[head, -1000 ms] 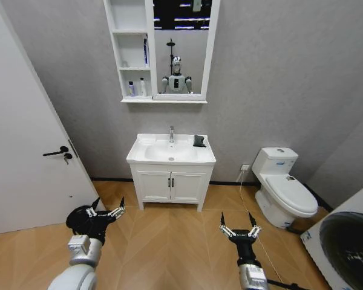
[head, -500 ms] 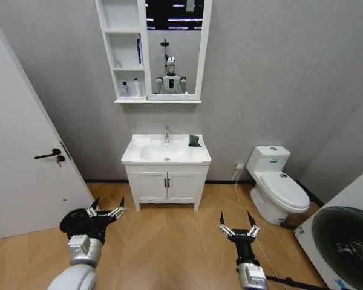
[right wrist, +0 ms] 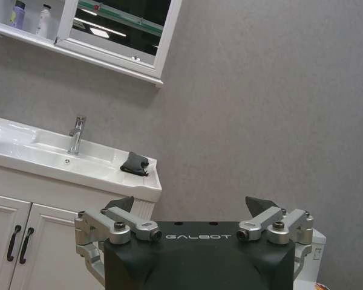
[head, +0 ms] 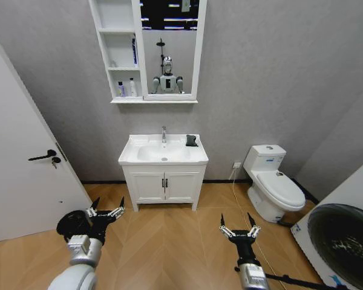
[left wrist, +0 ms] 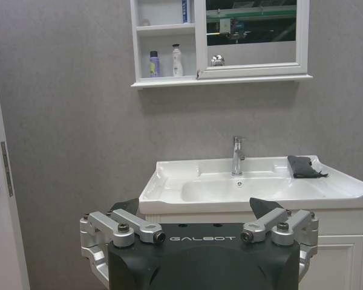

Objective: Move facial cleanser and shampoo from washbasin to cabinet, then wipe washbasin with towel.

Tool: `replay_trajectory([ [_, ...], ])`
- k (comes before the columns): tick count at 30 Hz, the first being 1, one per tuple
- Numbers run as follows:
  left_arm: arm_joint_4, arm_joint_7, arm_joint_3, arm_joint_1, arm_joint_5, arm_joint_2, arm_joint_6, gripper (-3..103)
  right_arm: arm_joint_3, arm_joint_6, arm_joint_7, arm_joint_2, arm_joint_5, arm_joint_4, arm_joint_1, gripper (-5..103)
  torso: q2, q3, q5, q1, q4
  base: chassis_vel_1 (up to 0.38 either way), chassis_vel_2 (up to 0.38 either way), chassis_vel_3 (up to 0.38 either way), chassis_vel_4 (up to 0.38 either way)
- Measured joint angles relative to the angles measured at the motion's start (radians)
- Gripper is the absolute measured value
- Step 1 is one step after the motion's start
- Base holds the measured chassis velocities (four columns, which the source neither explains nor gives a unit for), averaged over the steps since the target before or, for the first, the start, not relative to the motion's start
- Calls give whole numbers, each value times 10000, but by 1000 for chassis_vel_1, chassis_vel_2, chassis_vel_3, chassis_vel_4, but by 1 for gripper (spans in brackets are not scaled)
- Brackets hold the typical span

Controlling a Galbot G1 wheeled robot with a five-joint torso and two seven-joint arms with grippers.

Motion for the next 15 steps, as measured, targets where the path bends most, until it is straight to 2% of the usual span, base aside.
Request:
replay_trajectory([
  [15,0,0,0,0,0,0,0,100,-1,-12,4,0,-3,11,-2,100,0,0,0,0,0,0,0,0,0],
])
